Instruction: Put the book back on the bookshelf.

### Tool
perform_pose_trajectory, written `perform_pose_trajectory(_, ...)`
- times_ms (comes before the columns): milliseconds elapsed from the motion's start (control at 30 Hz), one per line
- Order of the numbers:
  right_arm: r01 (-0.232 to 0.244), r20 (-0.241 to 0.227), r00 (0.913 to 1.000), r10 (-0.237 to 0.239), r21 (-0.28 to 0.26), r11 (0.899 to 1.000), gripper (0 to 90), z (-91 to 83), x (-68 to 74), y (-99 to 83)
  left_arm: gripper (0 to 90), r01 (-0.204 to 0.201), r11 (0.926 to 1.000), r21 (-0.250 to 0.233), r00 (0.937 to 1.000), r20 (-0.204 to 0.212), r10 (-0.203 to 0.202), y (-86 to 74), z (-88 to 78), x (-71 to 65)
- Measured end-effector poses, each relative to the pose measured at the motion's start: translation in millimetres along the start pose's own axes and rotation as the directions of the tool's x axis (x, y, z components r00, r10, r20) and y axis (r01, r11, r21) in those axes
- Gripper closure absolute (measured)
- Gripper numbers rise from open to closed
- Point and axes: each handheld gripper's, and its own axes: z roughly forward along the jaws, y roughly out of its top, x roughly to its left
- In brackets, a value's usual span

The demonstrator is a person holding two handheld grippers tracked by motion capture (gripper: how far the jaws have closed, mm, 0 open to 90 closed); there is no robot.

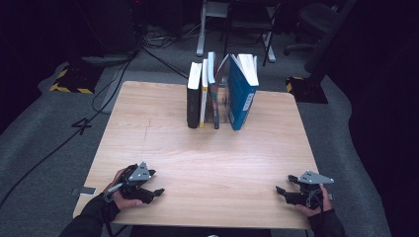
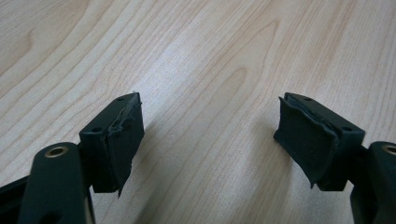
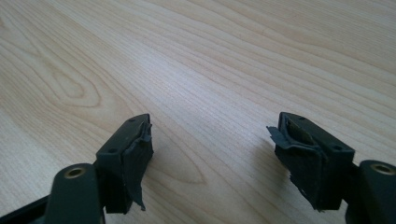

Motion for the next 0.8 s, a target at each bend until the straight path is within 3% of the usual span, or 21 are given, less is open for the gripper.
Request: perform_pose_trajectory(800, -0.002, 0.005, 1.0000, 0.002, 0.002, 1.000, 26.7, 0.3, -0.2, 0.2, 22.6, 0.001, 1.0000, 0.000, 1.0000, -0.002, -0.001, 0.7, 0.6, 1.2)
